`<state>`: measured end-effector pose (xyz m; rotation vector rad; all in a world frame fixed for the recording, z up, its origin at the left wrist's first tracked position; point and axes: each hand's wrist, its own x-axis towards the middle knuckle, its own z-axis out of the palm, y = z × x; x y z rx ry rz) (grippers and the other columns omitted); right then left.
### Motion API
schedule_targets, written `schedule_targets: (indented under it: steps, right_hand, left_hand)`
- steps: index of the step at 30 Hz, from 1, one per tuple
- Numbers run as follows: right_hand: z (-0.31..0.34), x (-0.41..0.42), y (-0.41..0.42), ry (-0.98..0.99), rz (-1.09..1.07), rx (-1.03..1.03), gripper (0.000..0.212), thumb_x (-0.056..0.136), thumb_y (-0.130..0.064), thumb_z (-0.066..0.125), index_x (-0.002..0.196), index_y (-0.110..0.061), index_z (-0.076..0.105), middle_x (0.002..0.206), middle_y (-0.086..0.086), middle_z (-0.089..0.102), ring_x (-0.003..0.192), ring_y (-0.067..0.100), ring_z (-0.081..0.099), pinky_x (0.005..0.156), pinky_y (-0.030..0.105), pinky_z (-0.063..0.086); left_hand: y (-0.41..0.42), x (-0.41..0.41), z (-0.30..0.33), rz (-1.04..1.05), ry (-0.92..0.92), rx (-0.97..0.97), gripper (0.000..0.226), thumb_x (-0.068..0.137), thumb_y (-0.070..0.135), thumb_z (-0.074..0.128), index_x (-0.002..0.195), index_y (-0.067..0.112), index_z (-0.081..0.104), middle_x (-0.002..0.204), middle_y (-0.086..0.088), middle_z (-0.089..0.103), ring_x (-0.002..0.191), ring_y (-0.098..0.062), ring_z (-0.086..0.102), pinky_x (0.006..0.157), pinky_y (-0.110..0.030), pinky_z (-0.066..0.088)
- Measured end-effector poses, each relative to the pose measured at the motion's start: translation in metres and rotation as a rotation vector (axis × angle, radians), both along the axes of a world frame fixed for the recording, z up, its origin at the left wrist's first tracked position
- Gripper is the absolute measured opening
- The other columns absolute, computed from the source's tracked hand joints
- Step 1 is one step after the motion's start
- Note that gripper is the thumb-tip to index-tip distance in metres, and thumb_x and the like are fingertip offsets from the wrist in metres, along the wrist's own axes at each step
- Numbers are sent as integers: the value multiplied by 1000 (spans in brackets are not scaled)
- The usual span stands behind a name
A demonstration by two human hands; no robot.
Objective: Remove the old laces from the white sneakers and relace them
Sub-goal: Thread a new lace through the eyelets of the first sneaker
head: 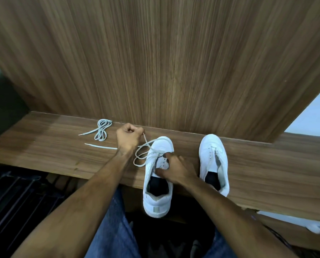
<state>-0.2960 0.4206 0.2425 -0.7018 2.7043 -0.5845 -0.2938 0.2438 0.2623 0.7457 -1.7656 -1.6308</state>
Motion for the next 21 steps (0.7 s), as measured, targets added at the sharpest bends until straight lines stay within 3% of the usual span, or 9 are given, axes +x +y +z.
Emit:
schedule_targets:
  steps: [5,8,12,14,16,19,21]
  right_hand:
    - [-3,13,-10,95,-6,54,50,80,-43,58,121,-15,52,123,9,59,107,36,60,84,39,48]
    - [1,9,-11,25,-133,-20,32,84,-28,55,110,-12,58,115,14,63,105,37,60,78,34,46]
    - [-2,-9,-8,-129,-248,-109,21,80,-23,55,92,-11,68,99,13,69,98,33,63,71,30,46]
    - [-4,-15,-4,-172,-230,-125,17,83,-21,56,77,-9,66,87,12,70,89,30,64,66,28,43]
    - [-3,-19,-1,-211,-225,-172,22,85,-15,53,63,-12,59,74,9,64,76,25,60,61,26,37]
    - [-5,-22,4,-288,-262,-264,19,83,-8,51,71,-4,66,70,9,59,68,20,52,58,27,34]
    - [-8,-23,6,-322,-299,-331,19,83,-8,54,78,4,68,68,10,57,65,19,50,58,28,33]
  left_hand:
    - [7,-2,-20,-271,-157,-201,24,79,-7,68,68,13,59,55,3,60,54,-2,57,60,-18,48]
    - [13,4,-32,-448,-256,-292,12,79,3,76,86,9,69,61,0,67,57,0,62,60,-19,52]
    - [21,13,-40,-587,-362,-446,13,75,16,79,71,27,75,70,7,72,67,-3,63,77,-32,56]
    - [26,13,-44,-610,-444,-494,17,70,28,72,62,43,70,69,15,71,71,-5,64,79,-37,55]
    - [30,11,-45,-586,-522,-563,22,71,29,66,57,46,64,76,12,72,79,-11,67,79,-38,55]
    - [38,10,-40,-553,-612,-682,22,76,30,64,58,41,58,90,0,71,91,-20,65,83,-37,52]
    - [43,11,-37,-511,-647,-749,12,79,30,62,69,38,64,99,-3,68,97,-23,63,88,-37,50]
